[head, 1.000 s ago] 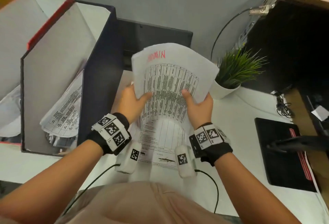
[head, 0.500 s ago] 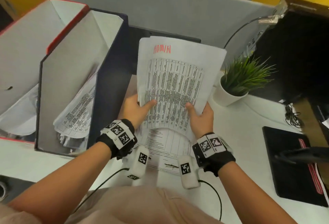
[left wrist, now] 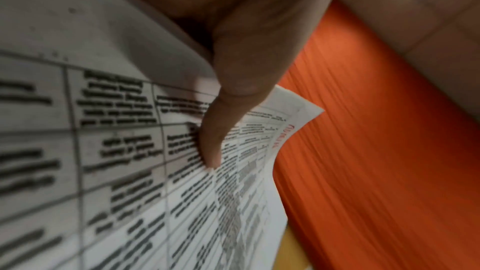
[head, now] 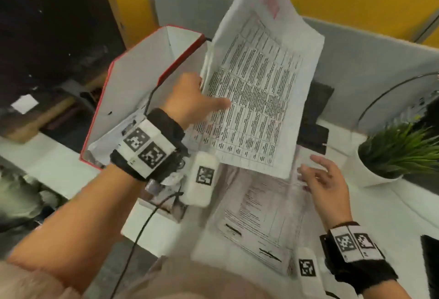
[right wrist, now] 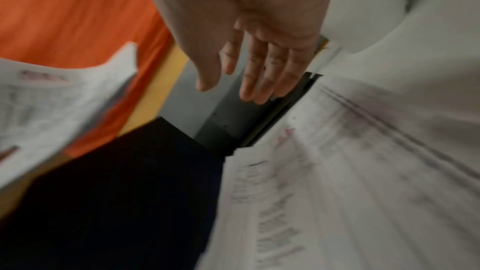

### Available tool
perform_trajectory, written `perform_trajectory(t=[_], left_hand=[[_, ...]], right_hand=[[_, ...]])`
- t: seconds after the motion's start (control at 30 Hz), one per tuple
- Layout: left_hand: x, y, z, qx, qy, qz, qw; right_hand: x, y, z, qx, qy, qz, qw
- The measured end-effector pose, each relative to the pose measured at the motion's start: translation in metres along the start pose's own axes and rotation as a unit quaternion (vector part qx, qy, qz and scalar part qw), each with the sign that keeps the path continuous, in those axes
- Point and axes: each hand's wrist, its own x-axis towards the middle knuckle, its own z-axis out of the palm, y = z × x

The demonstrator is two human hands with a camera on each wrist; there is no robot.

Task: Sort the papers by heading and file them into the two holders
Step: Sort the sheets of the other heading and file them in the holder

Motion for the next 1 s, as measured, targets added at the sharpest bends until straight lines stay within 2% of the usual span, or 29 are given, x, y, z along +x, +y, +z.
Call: perform_trajectory(t=[0.17,0.3,0.43,0.57,0.77,0.9,1.0], left_hand=[[0.013,-0.002,-0.077,0.06,0.028,-0.044,0.997],[0.022,-0.016,-0.098,0.117,0.027,-0.093,0.988],[0.031,-0.032,-0.082,0.259,0.012,-0.078,0.963],[0.034,-0.045,-0.046,0.324,-0.021,-0.049,0.945],[0.043,-0.072,-0.004,0.401,-0.147,-0.087,0.9],[0.046,-0.077,0.002,0.449,-0.187,-0.098,0.868],[0.045,-0.077,-0.001,0.468,-0.186,-0.104,0.858]], right_hand=[[-0.005,0.048,-0.013,-0.119,0.033,0.056,0.991],[-0.008,0.075,-0.023,-0.24,0.052,0.094,0.965],[-0.014,0.09,-0.026,-0.313,0.038,0.133,0.94],[-0.02,0.101,-0.024,-0.341,0.027,0.138,0.93],[-0.018,0.108,-0.024,-0.317,0.022,0.155,0.935],[-0.016,0.112,-0.024,-0.307,0.017,0.161,0.938],[-0.016,0.113,-0.024,-0.306,0.02,0.161,0.938]])
